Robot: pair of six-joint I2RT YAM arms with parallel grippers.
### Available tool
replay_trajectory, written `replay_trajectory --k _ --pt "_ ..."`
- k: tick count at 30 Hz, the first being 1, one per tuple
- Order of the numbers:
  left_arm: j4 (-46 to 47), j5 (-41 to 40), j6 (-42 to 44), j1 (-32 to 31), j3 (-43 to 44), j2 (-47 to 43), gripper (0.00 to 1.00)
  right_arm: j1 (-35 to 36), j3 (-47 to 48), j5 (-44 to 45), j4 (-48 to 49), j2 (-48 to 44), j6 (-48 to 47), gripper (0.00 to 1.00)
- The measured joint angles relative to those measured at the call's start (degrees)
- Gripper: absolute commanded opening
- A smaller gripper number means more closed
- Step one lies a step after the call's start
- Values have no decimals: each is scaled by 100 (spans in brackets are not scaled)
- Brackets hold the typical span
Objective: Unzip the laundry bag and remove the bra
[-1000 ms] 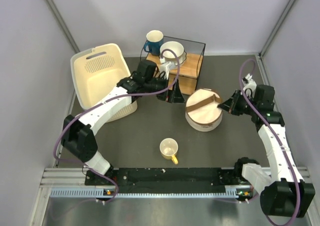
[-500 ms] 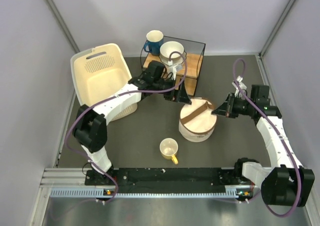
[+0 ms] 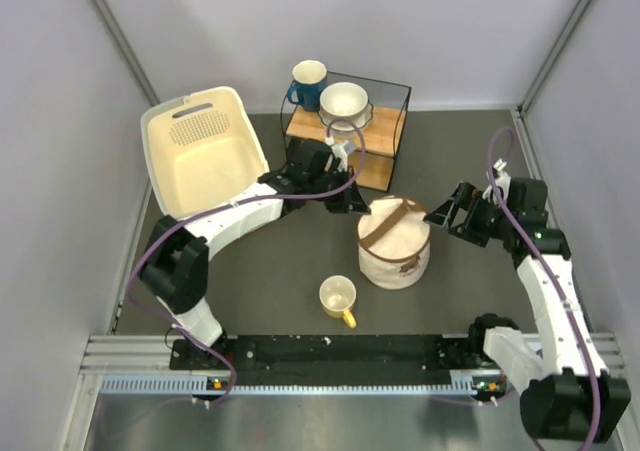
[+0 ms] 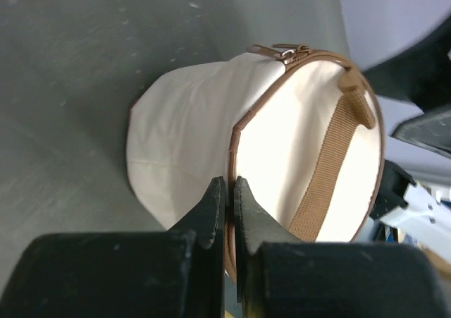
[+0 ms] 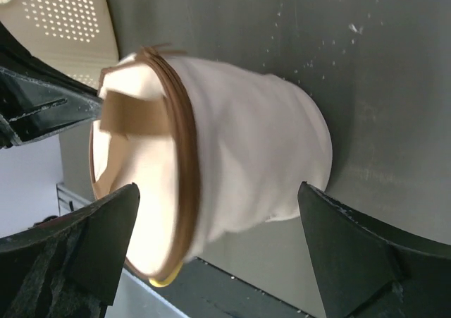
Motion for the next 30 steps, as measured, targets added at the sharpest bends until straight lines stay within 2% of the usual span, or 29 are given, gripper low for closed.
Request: replay_trajectory --k 3,7,11,14,15,16,17,18,19,24,26,30 --pt "109 -638 -428 0 -664 -634 0 0 -413 254 -11 -911 481 92" --pt "140 -1482 -953 -59 -1425 -1453 0 35 -911 284 96 -1650 1113 91" --pt "7 -2024 -1281 -295 -1576 -1781 10 306 -1307 157 365 -1759 1650 90" --pt "-50 -2138 -1357 -479 -1576 -1816 36 802 -1502 157 708 -1694 2013 84" --pt "-81 -2135 -1357 -507 -1576 -1816 80 990 -1576 142 898 -1668 2118 64" --pt "-142 -2138 -1346 -538 -1576 -1816 93 1130 -1672 131 1121 -1624 2203 52" --pt "-232 -2151 -1307 -557 -1576 -1816 99 1226 -1753 118 1340 -1547 2267 29" --pt "-308 -2175 -1270 -568 -1576 -1816 99 1281 -1792 98 1508 -1414 2319 11" --pt "-396 -2199 -1220 -568 -1576 -1818 99 1298 -1792 76 1672 -1217 2304 0" --pt "-935 -2378 -765 -422 -1574 -2149 99 1305 -1375 -214 2031 -66 1843 0" --pt "-1025 -2352 -415 -173 -1567 -2437 98 1303 -999 -549 2033 387 1438 0" --pt "-940 -1578 118 935 -1558 -2806 96 1300 -127 -1316 1722 1189 479 0"
